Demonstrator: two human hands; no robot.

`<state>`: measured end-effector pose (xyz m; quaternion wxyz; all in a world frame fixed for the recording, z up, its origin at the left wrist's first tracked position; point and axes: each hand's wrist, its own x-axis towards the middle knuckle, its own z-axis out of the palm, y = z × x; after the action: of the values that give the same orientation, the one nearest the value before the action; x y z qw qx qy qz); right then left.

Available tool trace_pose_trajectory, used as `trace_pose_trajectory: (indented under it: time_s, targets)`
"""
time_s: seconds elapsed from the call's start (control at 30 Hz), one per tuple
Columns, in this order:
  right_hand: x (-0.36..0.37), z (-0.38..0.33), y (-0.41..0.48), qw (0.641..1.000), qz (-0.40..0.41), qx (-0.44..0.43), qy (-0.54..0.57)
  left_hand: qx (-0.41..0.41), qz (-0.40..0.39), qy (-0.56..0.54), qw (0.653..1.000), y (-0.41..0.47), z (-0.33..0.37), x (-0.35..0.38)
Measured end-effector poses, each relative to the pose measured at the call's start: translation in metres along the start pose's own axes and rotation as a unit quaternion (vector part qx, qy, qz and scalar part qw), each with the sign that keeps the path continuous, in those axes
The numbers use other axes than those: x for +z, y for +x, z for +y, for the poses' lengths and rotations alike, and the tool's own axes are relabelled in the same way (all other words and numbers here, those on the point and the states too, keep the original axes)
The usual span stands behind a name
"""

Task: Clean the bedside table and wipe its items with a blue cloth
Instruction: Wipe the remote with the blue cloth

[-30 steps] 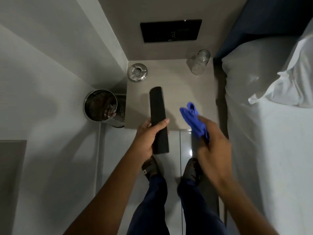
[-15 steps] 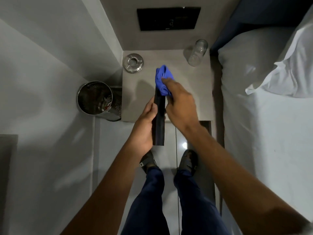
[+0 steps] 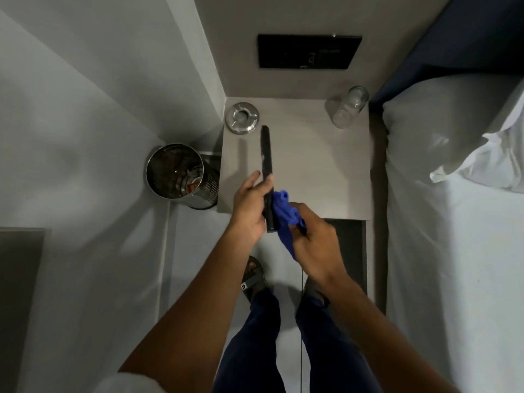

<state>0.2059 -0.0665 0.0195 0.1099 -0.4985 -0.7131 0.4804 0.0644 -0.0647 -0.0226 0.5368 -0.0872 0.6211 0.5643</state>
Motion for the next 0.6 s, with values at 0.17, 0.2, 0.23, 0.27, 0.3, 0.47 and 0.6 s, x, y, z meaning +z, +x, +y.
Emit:
trace_pose_trajectory:
  time_s: [0.17,0.2,0.23,0.27,0.3,0.47,0.6]
  targets:
    - [-0.033,0.023,0.040,0.995,0.065,0.080,0.014,0.031,0.066,0.163,0.984,0.034,-0.018,0.029]
    - [-0.038,0.029,0.049,0.994,0.066,0.088,0.015,0.042,0.083,0.208,0.974,0.047,-0.026,0.033]
    - [-0.042,0.036,0.057,0.993,0.068,0.095,0.020,0.054,0.091,0.255,0.961,0.058,-0.034,0.037]
    - [-0.046,0.043,0.063,0.992,0.067,0.101,0.026,0.067,0.094,0.303,0.946,0.069,-0.042,0.039]
    - [-0.051,0.049,0.069,0.992,0.063,0.105,0.029,0.076,0.097,0.354,0.927,0.081,-0.051,0.040]
    - [-0.073,0.083,0.087,0.988,0.023,0.147,0.051,0.122,0.129,0.519,0.836,0.134,-0.086,0.055]
    - [-0.082,0.101,0.096,0.989,0.005,0.143,0.037,0.111,0.143,0.579,0.795,0.155,-0.086,0.078]
